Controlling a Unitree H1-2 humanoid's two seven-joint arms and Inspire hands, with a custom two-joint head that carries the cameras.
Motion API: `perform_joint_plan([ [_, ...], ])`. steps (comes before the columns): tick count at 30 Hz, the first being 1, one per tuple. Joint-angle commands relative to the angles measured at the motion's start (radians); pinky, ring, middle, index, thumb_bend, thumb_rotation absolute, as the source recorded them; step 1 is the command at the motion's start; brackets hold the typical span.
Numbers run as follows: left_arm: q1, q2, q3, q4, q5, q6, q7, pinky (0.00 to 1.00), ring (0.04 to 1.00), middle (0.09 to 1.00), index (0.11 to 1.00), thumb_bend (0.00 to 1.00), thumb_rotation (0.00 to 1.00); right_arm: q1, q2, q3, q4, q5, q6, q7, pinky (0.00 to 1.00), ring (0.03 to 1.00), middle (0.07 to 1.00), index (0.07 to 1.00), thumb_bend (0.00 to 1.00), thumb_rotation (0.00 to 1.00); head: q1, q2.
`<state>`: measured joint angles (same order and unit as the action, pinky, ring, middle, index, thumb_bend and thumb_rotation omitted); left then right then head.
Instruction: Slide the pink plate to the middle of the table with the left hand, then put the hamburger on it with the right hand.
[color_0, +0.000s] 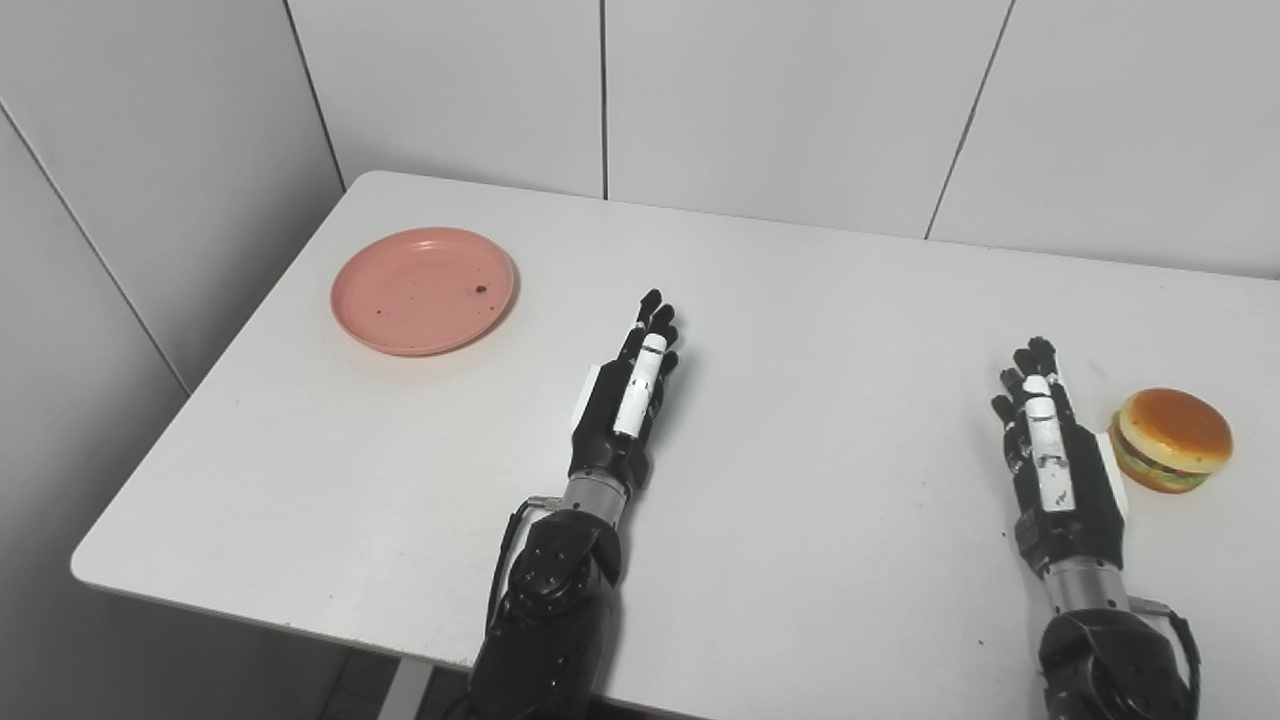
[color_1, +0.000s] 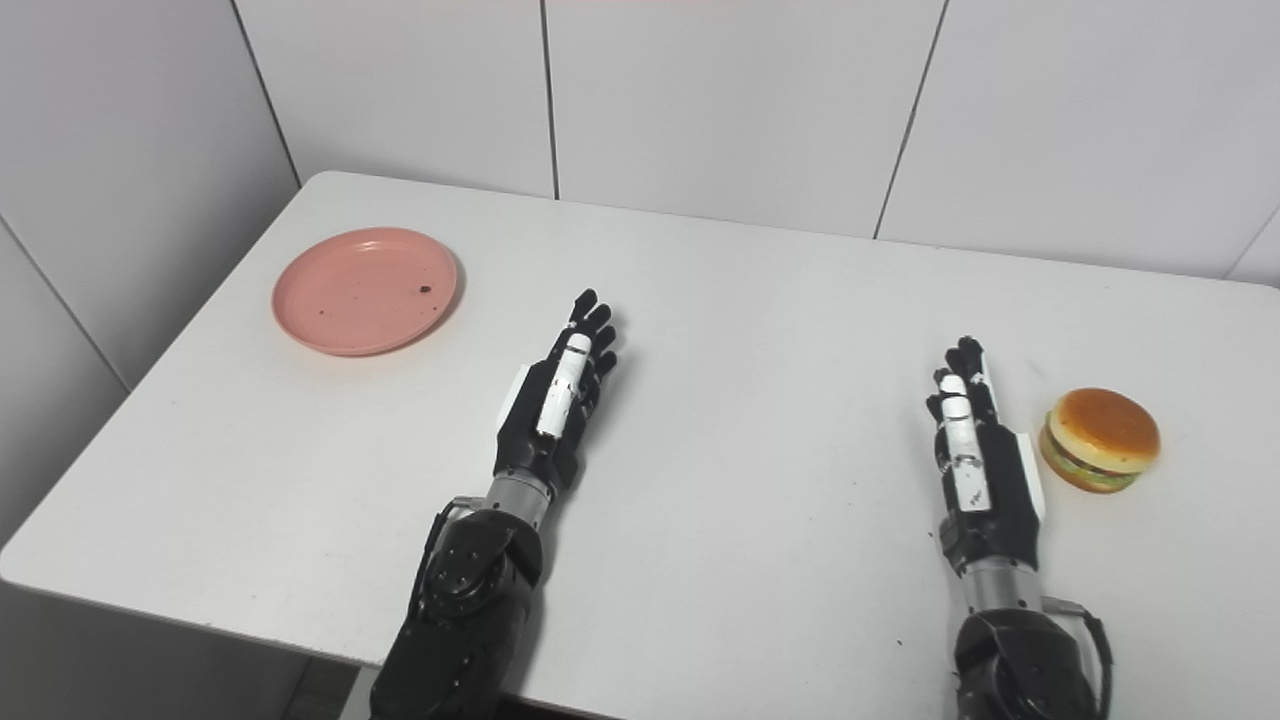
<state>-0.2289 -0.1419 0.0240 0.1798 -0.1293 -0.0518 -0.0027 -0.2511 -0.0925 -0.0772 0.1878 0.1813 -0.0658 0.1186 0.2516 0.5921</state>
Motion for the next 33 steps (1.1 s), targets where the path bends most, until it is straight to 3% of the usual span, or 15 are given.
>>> perform_joint_plan([
  [1,-0.06,0.016,0.018,-0.054,0.003,0.023,0.021,1.0,0.983,0.981,0.971,0.44,1.0,0.003,0.004,-0.007,0.012,0.01,-0.046,0.006,1.0,1.0,1.0,1.0,0.66,0.83,0.006,-0.005],
  [3,-0.072,0.025,0.043,-0.08,-0.011,0.055,0.035,0.95,0.943,0.935,0.917,0.46,0.97,0.002,0.004,-0.007,0.012,0.014,-0.044,0.011,1.0,1.0,1.0,1.0,0.66,0.83,0.006,-0.005],
  [7,-0.105,0.063,0.078,-0.126,-0.02,0.137,0.043,0.91,0.923,0.918,0.906,0.5,1.0,-0.002,0.001,-0.007,0.024,0.017,-0.059,0.017,1.0,1.0,1.0,1.0,0.62,0.84,0.017,-0.013],
  [10,-0.135,0.096,0.106,-0.141,-0.01,0.157,0.069,0.8,0.845,0.843,0.829,0.55,0.97,-0.007,0.003,-0.011,0.036,0.025,-0.061,0.022,1.0,1.0,1.0,1.0,0.6,0.83,0.017,-0.018],
  [18,-0.22,0.169,0.203,-0.104,-0.056,0.153,0.105,0.69,0.73,0.735,0.721,0.57,0.99,-0.004,0.007,-0.013,0.035,0.015,-0.06,0.016,1.0,1.0,1.0,1.0,0.63,0.82,0.042,-0.035],
  [24,-0.278,0.23,0.261,-0.056,-0.069,0.151,0.121,0.65,0.702,0.717,0.699,0.59,0.99,-0.002,0.001,-0.017,0.043,0.019,-0.067,0.023,1.0,1.0,1.0,1.0,0.61,0.83,0.067,-0.048],
  [33,-0.353,0.334,0.33,0.093,-0.076,0.115,0.137,0.65,0.693,0.697,0.682,0.51,1.0,-0.002,-0.011,-0.019,0.057,0.013,-0.08,0.027,1.0,1.0,1.0,1.0,0.61,0.85,0.1,-0.063],
])
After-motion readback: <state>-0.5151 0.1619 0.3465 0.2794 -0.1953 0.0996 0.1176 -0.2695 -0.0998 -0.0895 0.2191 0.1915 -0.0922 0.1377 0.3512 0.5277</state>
